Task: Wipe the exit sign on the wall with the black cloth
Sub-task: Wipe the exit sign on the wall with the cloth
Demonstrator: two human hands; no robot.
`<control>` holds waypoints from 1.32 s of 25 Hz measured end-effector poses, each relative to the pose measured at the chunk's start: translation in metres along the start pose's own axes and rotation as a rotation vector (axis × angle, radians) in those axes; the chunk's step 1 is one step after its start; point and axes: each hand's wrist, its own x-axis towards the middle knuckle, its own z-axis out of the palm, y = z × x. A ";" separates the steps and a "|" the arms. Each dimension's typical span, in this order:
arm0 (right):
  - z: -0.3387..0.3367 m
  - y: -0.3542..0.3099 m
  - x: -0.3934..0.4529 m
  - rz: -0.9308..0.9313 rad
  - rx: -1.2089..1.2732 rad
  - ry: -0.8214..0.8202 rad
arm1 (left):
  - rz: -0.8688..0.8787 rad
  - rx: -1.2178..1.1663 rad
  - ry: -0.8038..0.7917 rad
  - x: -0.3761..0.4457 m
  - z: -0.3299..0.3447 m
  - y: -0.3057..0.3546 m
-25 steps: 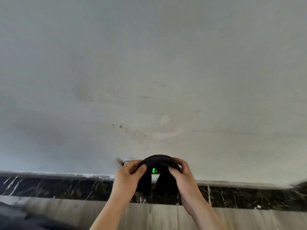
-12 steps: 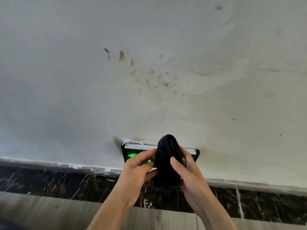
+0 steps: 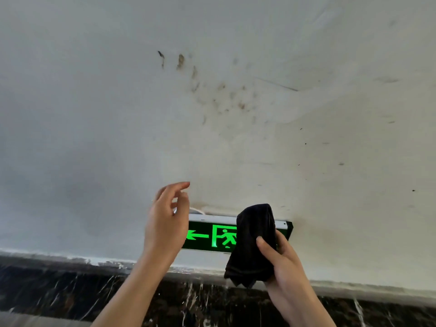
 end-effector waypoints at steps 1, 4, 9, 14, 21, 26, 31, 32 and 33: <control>-0.001 0.000 -0.001 0.003 0.026 0.002 | 0.140 0.126 0.034 0.009 0.000 0.002; -0.001 -0.001 -0.002 0.001 0.084 -0.017 | 0.549 0.453 0.158 0.040 0.002 0.013; 0.006 -0.001 -0.003 0.048 0.161 -0.044 | 0.962 0.746 0.248 0.088 0.011 0.031; 0.011 0.001 -0.002 0.044 0.167 -0.040 | 1.282 0.825 0.262 0.128 0.016 0.035; 0.009 0.020 0.016 0.027 0.172 0.027 | 1.500 0.920 0.245 0.170 0.027 0.034; 0.022 0.038 0.038 -0.170 -0.358 0.228 | 1.583 0.873 0.202 0.179 0.028 0.028; 0.060 0.046 0.062 -0.794 -1.121 0.263 | 1.621 0.930 0.229 0.184 0.029 0.024; 0.068 0.050 0.070 -0.899 -1.223 0.242 | 1.622 0.928 0.230 0.184 0.029 0.024; 0.076 0.053 0.077 -0.951 -1.334 0.201 | 1.616 0.925 0.227 0.184 0.029 0.024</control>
